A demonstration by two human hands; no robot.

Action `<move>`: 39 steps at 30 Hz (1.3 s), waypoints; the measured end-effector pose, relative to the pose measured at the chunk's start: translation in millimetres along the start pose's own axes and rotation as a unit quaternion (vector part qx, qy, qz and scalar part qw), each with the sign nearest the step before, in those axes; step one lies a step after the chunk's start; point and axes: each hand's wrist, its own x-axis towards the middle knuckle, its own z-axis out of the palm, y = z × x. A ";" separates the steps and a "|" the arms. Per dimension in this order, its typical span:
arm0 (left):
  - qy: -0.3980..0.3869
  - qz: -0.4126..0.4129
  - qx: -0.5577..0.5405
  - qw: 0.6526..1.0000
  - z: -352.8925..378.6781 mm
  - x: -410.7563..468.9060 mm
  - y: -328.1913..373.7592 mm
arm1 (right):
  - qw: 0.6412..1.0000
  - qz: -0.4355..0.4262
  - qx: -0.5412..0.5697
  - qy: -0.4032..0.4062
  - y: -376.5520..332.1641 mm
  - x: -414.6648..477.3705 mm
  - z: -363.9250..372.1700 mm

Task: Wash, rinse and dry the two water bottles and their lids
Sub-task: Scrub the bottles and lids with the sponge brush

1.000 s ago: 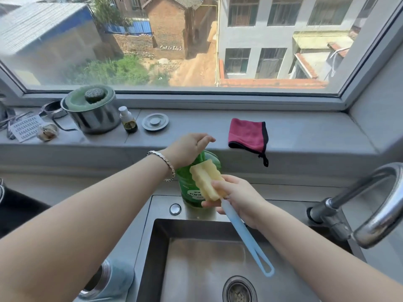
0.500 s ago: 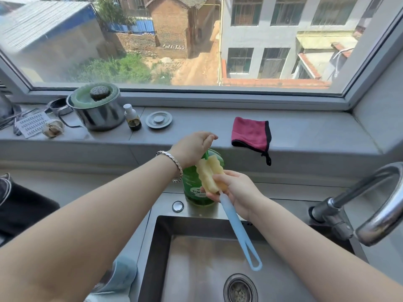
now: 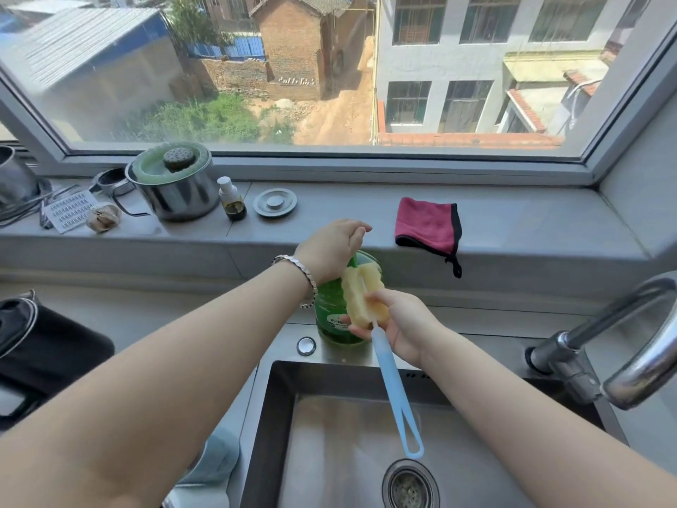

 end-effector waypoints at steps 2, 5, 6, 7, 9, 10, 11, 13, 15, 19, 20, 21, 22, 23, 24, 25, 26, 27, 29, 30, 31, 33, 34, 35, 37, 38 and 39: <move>0.009 -0.007 0.007 1.000 5.7 1.3 -3.8 | 1.000 -0.005 -0.006 -0.004 1.1 1.1 -1.4; 0.009 -0.020 0.015 1.000 9.8 0.5 -5.2 | 1.000 -0.004 -0.002 -0.019 0.1 -1.8 -4.0; 0.002 -0.026 0.027 0.999 8.7 -0.1 -3.3 | 1.000 -0.001 -0.002 -0.023 -0.1 -3.9 -4.9; -0.003 -0.030 0.045 0.999 6.4 -0.6 -1.0 | 1.000 0.001 -0.005 -0.024 0.6 -6.7 -6.4; 0.022 -0.023 0.096 0.995 -2.4 -2.9 5.0 | 0.999 0.000 -0.021 -0.029 4.3 -14.8 -10.8; 0.055 -0.007 0.115 0.992 -6.3 -7.6 8.2 | 0.999 -0.004 -0.025 -0.034 7.2 -19.8 -13.4; 0.100 0.014 0.104 0.989 -8.6 -16.3 10.8 | 0.999 -0.009 -0.021 -0.038 11.3 -24.5 -18.2; 0.201 0.035 -0.003 0.979 -9.1 -48.2 16.0 | 0.999 -0.008 -0.008 -0.033 21.3 -34.4 -31.1; 0.255 0.024 -0.100 0.961 -0.1 -94.4 15.0 | 0.999 0.016 -0.036 -0.011 35.9 -44.6 -47.9; 0.190 -0.026 -0.169 0.967 37.5 -193.5 -0.8 | 0.997 0.080 -0.017 0.002 73.3 -56.9 -76.6; 0.159 -0.051 -0.184 0.969 47.3 -215.6 -3.8 | 0.996 0.084 -0.003 0.007 82.8 -60.2 -81.4; 0.129 -0.074 -0.196 0.969 56.9 -236.3 -7.0 | 0.996 0.085 -0.008 0.017 92.3 -64.3 -86.0; 0.109 -0.089 -0.199 0.970 64.8 -256.0 -7.7 | 0.996 0.085 -0.026 0.031 100.8 -69.3 -89.0; 0.092 -0.101 -0.194 0.971 72.3 -274.3 -8.3 | 0.994 0.087 -0.044 0.049 108.1 -73.9 -91.6; 0.078 -0.113 -0.192 0.972 78.1 -291.6 -7.9 | 0.992 0.093 -0.049 0.065 115.0 -77.2 -94.7; 0.068 -0.128 -0.195 0.970 82.4 -306.7 -6.6 | 0.991 0.103 -0.042 0.074 121.3 -80.5 -97.3; 0.063 -0.142 -0.203 0.967 86.7 -320.3 -6.3 | 0.990 0.114 -0.030 0.079 126.6 -83.4 -100.2; 0.061 -0.156 -0.214 0.962 89.9 -332.4 -5.3 | 0.990 0.119 -0.012 0.081 130.9 -86.3 -103.1; 0.057 -0.180 -0.234 0.954 94.4 -352.4 -4.0 | 0.993 0.102 0.015 0.064 137.0 -92.5 -104.3; 0.056 -0.191 -0.240 0.950 95.5 -360.0 -4.5 | 0.995 0.088 0.017 0.051 140.0 -94.6 -104.6; 0.056 -0.201 -0.245 0.947 95.9 -366.6 -5.9 | 0.996 0.075 0.010 0.044 142.5 -96.5 -104.0; 0.059 -0.211 -0.247 0.944 94.5 -377.0 -9.7 | 0.995 0.066 -0.056 0.051 146.5 -100.7 -102.0; 0.063 -0.214 -0.247 0.943 93.3 -381.4 -12.1 | 0.989 0.074 -0.114 0.057 148.6 -102.3 -99.2; 0.067 -0.215 -0.245 0.943 91.8 -384.8 -14.3 | 0.981 0.083 -0.160 0.067 149.9 -103.4 -95.9; 0.072 -0.220 -0.239 0.943 89.4 -391.1 -18.6 | 0.977 0.088 -0.172 0.096 151.5 -104.0 -89.7; 0.074 -0.221 -0.237 0.943 88.3 -394.1 -20.3 | 0.979 0.087 -0.158 0.099 152.9 -102.7 -88.3; 0.079 -0.221 -0.235 0.943 87.1 -397.1 -22.3 | 0.981 0.092 -0.144 0.089 154.7 -100.8 -87.4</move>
